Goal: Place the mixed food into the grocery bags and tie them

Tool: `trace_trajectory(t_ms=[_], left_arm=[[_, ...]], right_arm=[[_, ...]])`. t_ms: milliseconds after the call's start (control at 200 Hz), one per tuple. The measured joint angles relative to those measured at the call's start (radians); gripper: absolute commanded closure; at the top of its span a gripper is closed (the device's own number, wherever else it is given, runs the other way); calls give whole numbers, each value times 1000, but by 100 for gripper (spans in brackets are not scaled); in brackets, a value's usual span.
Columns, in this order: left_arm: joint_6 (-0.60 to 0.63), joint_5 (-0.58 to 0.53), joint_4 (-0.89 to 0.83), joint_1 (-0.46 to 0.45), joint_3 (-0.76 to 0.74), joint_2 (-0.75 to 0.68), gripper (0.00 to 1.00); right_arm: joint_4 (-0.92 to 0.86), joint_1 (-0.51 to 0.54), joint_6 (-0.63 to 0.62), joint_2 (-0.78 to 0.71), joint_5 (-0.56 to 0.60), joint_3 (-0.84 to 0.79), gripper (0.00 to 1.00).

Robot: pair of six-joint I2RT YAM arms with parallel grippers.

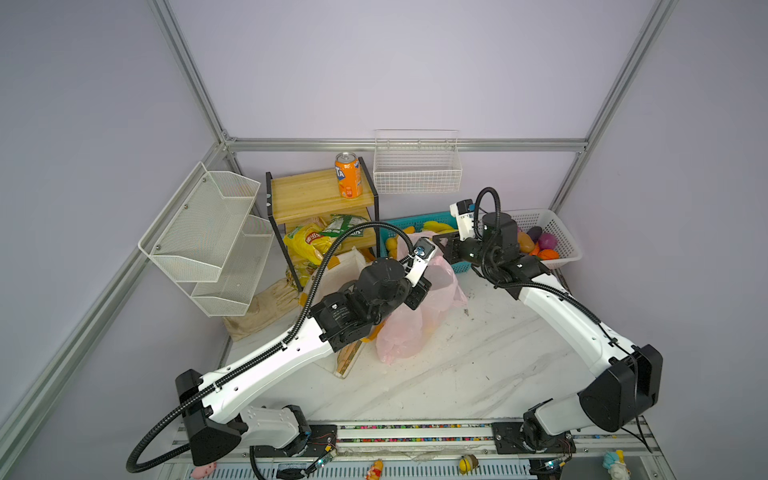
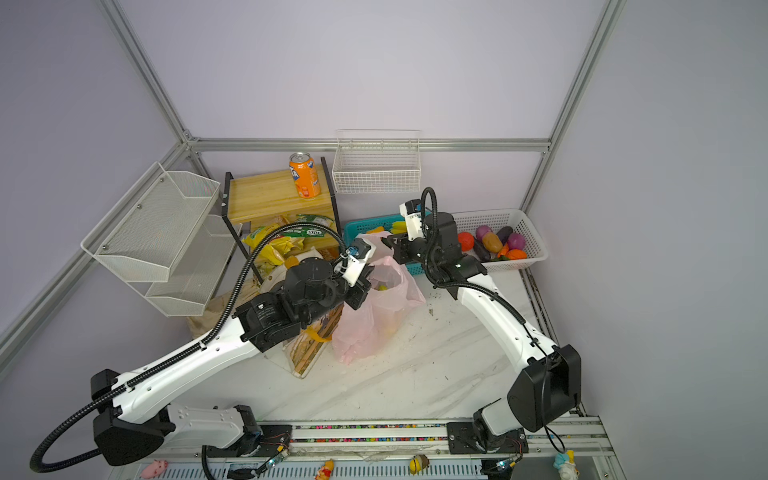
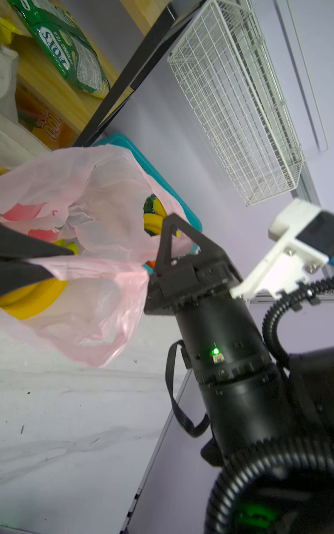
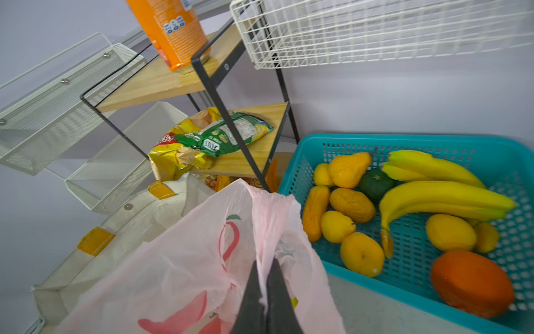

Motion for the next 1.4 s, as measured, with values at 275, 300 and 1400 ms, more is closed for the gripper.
trace_trajectory(t_ms=[275,300,1400], left_arm=[[-169,240,120,175,-30,-24,100],[-191,267,135,191,-30,-24,100],[-434,445,243,327,-30,29,26]], right_arm=[[-127,-22,-43,-299,156,-33,100],[-137,-22,-48,-325,164,-33,100],[-185,-22,-6,-419,290,-226,100]])
